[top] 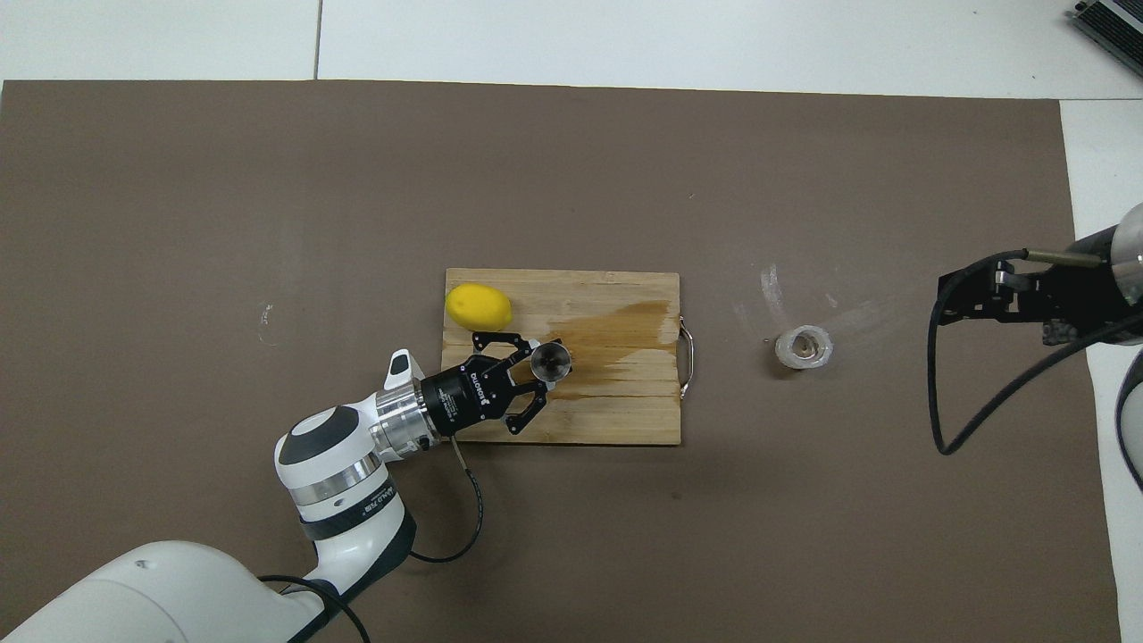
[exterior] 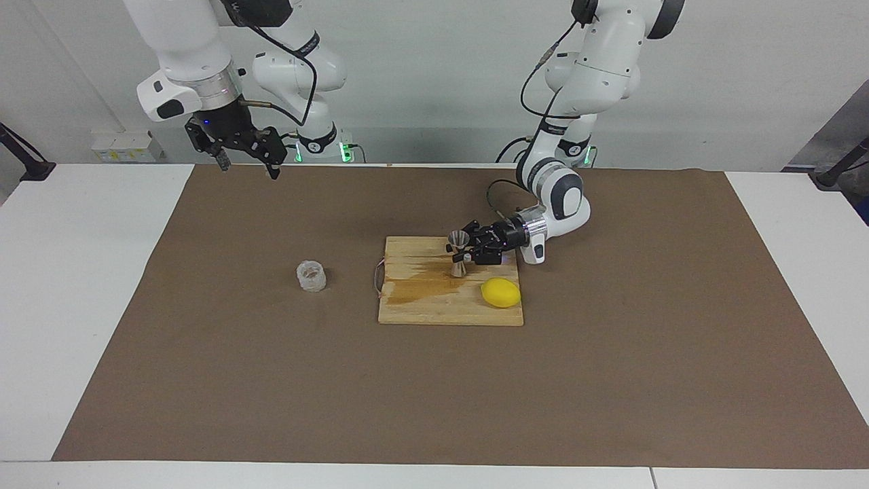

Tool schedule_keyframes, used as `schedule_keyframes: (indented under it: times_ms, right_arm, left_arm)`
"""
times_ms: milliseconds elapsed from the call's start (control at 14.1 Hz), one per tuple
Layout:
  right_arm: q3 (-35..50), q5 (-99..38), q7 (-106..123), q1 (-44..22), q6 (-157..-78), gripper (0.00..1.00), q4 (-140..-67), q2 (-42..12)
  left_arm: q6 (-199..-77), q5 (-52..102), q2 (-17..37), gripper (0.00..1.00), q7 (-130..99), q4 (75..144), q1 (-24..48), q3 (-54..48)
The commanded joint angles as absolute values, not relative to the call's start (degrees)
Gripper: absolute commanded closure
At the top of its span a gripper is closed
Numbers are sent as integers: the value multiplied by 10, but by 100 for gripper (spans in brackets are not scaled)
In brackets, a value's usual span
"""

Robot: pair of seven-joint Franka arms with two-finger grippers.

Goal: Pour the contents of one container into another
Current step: 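Lower the metal cup onto the wooden board beside the lemon, then open the left gripper and withdraw while the right gripper moves forward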

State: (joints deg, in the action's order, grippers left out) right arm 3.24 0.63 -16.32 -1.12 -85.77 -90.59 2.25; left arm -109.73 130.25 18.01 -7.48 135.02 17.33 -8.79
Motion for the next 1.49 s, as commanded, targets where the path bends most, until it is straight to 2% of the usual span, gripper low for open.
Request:
schedule_keyframes:
  times_ms: [0, 213, 496, 638, 779, 921, 1417]
  right_arm:
    - [35, 10, -147, -4, -851, 0, -900, 19]
    - [35, 10, -147, -4, -851, 0, -900, 19]
    - [35, 10, -147, -4, -851, 0, -900, 19]
    - [35, 10, -147, -4, -851, 0, -900, 19]
    - [35, 10, -147, -4, -851, 0, -900, 19]
    - [35, 10, -147, -4, -851, 0, -900, 19]
    - [35, 10, -145, -5, -850, 0, -900, 20]
  left_arm:
    - [-1106, 1317, 182, 63, -66, 1347, 186, -81]
    - [-1106, 1317, 182, 61, -66, 1346, 186, -80]
    - [-1106, 1317, 184, 51, -66, 1346, 185, -81]
    - [-1107, 1317, 184, 36, -66, 1346, 186, -80]
    - [-1108, 1317, 183, 13, -66, 1346, 185, -80]
    - [-1122, 1317, 182, 1, -66, 1341, 186, -80]
    - [-1170, 1311, 157, 0, -77, 1337, 185, -80]
